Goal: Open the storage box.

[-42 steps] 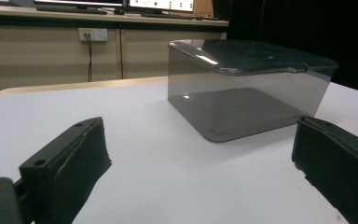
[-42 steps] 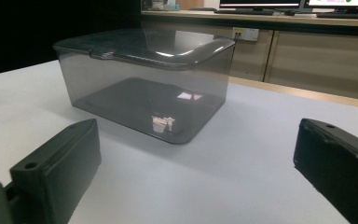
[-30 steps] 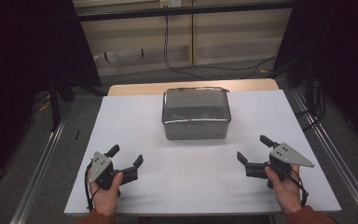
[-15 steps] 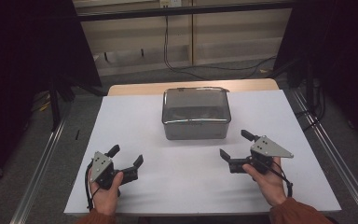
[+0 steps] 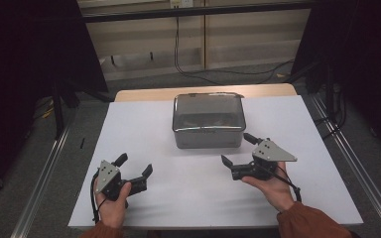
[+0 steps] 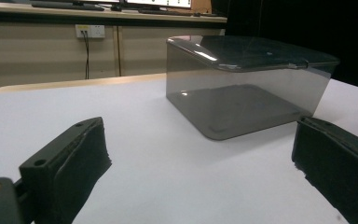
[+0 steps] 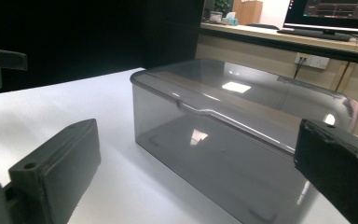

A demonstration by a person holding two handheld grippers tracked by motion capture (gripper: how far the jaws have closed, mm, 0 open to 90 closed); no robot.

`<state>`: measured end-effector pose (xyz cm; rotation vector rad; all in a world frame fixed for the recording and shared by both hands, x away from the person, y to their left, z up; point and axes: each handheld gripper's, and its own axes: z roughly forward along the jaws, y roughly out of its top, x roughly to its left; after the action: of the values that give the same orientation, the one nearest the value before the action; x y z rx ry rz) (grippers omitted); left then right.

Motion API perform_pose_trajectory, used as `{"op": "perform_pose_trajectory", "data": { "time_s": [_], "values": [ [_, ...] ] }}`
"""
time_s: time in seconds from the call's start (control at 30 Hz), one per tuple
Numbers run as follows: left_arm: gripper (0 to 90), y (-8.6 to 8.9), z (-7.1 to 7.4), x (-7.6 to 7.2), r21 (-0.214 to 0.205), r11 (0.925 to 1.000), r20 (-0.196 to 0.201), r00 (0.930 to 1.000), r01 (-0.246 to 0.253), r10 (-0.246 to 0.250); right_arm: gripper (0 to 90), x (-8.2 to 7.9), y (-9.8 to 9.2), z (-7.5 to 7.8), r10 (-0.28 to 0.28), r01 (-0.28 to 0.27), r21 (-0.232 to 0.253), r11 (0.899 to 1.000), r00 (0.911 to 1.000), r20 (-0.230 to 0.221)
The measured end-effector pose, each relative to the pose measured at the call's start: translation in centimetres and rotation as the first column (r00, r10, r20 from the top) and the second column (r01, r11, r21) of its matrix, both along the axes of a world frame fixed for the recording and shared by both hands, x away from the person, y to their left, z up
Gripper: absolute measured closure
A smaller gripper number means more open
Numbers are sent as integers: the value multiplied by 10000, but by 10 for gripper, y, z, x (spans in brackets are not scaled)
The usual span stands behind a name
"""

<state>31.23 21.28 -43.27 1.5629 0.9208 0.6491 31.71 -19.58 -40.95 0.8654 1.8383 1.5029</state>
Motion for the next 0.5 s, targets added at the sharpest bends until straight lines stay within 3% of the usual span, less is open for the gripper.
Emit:
{"op": "perform_pose_trajectory", "data": {
  "time_s": [0.1,0.2,0.5],
  "values": [
    [32,0,-1,1,36,10000,-41,10000,5,-5,10,4,6,1,85,-85,-158,9998,10000,23],
    [32,0,-1,1,31,10000,-62,10000,8,-8,26,8,12,2,92,-69,-918,9958,9996,254],
    [32,-1,0,1,90,10000,-37,10000,19,-19,66,23,26,2,98,46,-1963,9805,9973,723]
  ]
}}
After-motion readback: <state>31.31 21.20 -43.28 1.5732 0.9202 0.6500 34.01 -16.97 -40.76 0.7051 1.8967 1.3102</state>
